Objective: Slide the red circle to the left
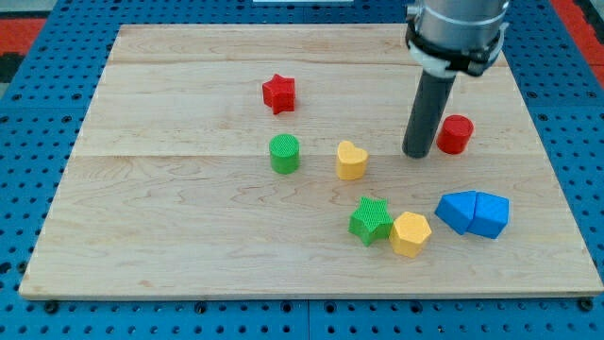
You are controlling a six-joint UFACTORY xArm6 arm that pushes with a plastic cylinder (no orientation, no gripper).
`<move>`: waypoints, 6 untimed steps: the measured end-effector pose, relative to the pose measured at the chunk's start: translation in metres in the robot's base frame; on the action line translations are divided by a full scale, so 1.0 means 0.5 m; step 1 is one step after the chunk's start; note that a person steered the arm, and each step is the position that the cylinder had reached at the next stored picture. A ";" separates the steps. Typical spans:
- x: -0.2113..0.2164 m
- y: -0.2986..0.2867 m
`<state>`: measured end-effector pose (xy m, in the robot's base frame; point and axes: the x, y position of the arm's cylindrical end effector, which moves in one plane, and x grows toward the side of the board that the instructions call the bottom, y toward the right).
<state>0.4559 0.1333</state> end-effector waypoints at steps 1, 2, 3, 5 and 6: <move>-0.012 0.172; -0.065 0.179; -0.034 0.004; -0.157 -0.100; -0.138 -0.134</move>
